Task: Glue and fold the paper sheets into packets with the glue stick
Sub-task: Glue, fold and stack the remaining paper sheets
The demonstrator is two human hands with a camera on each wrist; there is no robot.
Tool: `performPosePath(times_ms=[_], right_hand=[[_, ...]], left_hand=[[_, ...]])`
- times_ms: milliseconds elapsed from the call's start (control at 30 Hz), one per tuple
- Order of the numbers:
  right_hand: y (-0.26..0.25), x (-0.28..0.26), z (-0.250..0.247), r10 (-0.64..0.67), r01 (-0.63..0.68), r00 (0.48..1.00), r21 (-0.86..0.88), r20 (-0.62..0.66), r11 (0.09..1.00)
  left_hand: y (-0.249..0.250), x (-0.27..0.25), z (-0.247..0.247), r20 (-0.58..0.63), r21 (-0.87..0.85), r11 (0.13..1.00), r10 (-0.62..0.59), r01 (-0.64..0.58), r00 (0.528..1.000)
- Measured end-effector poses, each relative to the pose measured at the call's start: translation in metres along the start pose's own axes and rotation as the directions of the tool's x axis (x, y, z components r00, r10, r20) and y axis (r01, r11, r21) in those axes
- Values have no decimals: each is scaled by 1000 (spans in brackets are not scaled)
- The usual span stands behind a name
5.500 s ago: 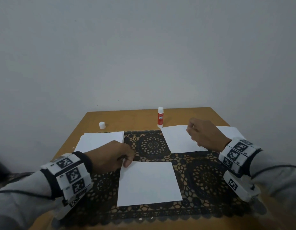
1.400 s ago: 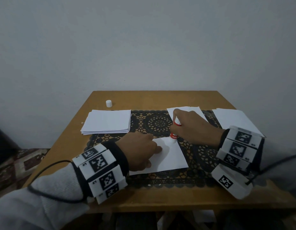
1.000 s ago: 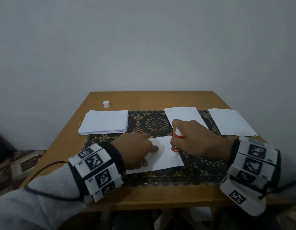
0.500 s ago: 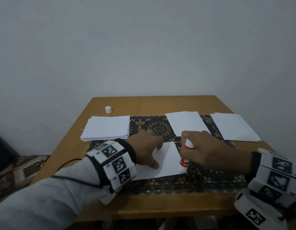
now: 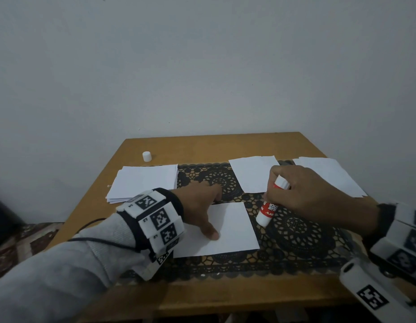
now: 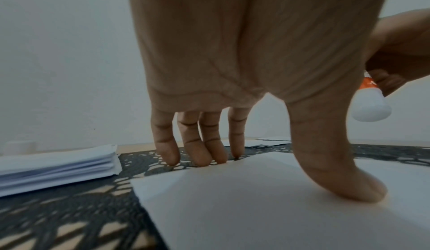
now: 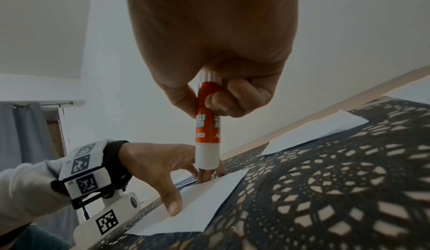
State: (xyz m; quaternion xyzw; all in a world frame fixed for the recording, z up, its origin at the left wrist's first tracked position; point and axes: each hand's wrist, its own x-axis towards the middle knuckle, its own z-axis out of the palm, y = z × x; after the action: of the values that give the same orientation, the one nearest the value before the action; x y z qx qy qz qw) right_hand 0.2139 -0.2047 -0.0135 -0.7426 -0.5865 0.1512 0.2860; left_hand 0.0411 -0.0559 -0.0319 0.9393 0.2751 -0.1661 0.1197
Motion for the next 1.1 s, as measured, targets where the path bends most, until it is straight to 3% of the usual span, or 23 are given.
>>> performPosePath(times_ms=[367,533,600,767,833,967,1033,1100], right_hand=[[0,-4,1,12,-12,1000,-4,7,1000],[0,-5,-1,4,-4,1000,16,-5,1000],[-1,-5,-2,5,-5,1000,14,-7,1000],[-7,0,-1,13,-12,1000,30,-21,999],[-10,2,0,19,-18,999,31,-30,999],[-15,5,3,20,-18,999,49,-33,999],[-17,8,6,26,-24,999,47,-31,999],[-19,12,11,19,-16,999,69,-36,997]], left_hand=[[2,-3,0,25,-142,990,-1,4,1000],[-2,-6,-7,-96,-151,987,47,-61,994],[-6,-9,-10,-109,-236,967,68,-92,992],[-13,-22,-14,-154,-291,927,201,-238,968],[-19,-25,-11,-212,-305,927,159,-220,964],[-29,-25,2,-336,-440,897,-118,-45,935],[-29,-26,6,-318,-504,864,-166,-19,933],[-27,-29,11,-250,-457,889,-156,26,956]])
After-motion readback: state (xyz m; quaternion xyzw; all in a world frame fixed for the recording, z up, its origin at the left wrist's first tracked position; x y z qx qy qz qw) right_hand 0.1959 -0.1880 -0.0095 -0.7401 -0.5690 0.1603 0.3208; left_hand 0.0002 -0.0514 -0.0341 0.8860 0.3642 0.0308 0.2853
